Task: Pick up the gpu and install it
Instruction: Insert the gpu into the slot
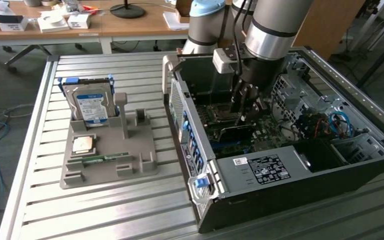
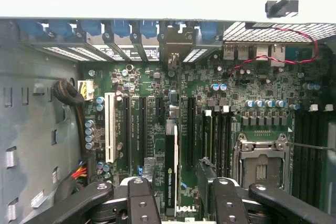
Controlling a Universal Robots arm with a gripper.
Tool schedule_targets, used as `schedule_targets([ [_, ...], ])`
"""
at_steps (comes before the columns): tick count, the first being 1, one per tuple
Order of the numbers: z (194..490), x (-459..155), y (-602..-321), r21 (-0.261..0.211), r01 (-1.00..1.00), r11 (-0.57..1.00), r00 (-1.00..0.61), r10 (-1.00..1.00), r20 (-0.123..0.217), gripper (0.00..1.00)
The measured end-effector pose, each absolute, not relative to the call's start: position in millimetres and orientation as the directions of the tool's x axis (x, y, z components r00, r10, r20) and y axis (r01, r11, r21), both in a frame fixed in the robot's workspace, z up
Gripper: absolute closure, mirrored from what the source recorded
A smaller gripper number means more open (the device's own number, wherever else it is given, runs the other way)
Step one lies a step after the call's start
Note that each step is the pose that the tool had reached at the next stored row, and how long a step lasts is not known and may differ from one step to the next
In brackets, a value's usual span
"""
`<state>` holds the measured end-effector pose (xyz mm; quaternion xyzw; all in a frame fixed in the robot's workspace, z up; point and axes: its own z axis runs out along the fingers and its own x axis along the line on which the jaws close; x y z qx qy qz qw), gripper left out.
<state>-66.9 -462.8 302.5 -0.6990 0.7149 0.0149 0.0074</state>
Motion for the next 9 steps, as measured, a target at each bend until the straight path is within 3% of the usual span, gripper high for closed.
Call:
schedule_targets([
  [9, 317, -67, -463, 0.011, -1.0, 0.022, -0.023, -0.999, -0.032, 0.55],
])
